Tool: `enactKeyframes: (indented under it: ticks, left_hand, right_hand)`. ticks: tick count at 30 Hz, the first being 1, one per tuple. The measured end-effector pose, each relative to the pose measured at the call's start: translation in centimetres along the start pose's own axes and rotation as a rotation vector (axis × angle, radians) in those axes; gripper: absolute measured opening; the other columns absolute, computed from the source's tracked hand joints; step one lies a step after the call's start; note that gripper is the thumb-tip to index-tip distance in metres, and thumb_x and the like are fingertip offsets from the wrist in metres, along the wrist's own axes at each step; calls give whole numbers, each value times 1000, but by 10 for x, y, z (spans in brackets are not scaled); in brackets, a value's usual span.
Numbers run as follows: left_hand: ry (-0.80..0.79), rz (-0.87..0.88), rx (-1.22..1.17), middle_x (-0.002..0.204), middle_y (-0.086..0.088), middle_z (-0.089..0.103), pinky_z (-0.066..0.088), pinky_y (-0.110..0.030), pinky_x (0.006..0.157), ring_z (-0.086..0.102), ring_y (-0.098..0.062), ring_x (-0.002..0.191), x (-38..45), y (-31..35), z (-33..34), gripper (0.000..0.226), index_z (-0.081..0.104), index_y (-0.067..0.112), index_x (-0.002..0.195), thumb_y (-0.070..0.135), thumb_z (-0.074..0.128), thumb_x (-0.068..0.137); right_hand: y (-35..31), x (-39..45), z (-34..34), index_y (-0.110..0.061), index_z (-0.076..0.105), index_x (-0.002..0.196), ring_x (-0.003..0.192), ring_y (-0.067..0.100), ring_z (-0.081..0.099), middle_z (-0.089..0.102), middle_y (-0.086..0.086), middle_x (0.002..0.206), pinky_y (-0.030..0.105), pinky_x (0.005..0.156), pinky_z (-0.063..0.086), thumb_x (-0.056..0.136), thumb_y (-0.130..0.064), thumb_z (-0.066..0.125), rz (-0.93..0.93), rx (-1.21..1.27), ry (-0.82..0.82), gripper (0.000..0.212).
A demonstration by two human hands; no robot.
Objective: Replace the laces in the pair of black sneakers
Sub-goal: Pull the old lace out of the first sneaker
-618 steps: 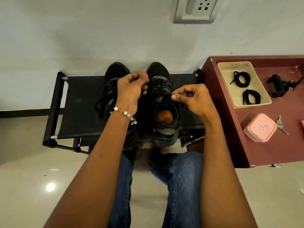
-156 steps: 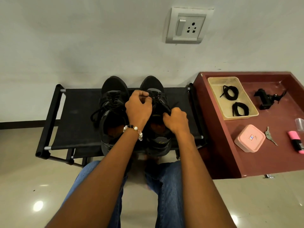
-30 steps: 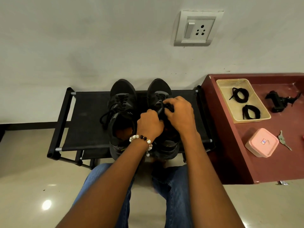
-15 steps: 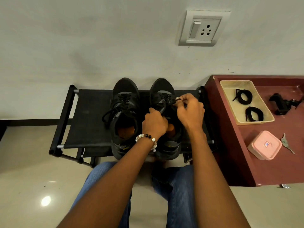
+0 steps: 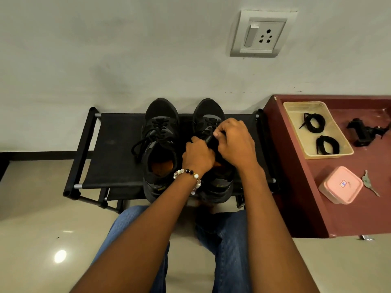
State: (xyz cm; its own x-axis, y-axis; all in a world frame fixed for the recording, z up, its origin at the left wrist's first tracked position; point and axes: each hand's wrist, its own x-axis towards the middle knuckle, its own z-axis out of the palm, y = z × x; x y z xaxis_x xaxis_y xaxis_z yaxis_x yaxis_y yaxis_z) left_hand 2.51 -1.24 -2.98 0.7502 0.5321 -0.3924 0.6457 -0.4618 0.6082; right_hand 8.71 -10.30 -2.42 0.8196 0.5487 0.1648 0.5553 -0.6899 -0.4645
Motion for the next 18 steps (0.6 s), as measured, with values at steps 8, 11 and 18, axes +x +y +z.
enactKeyframes:
  ticks: [8, 11, 18]
  left_hand:
    - [-2, -8, -4, 129, -23, 48, 40, -36, 76, 53, -40, 112, 0, -1, -1, 44, 39, 0, 132, 23, 50, 95]
    - [-7, -25, -14, 127, -22, 50, 44, -39, 78, 54, -41, 110, 1, -1, 0, 44, 40, 1, 131, 23, 51, 94]
    - [-1, -14, 1, 134, -22, 45, 36, -36, 76, 49, -40, 118, 2, 0, 0, 52, 37, 0, 136, 27, 52, 95]
  right_hand:
    - [0, 0, -13, -20, 58, 87, 83, 15, 65, 68, -4, 82, 33, 74, 52, 104, -18, 40, 433, 1004, 284, 24]
    - [6, -4, -12, -21, 60, 87, 73, 10, 60, 63, -3, 73, 33, 73, 51, 100, -18, 50, 374, 916, 228, 17]
    - [10, -6, -8, -23, 74, 104, 105, 14, 53, 58, -5, 101, 15, 89, 41, 85, -25, 74, 57, 417, -33, 19]
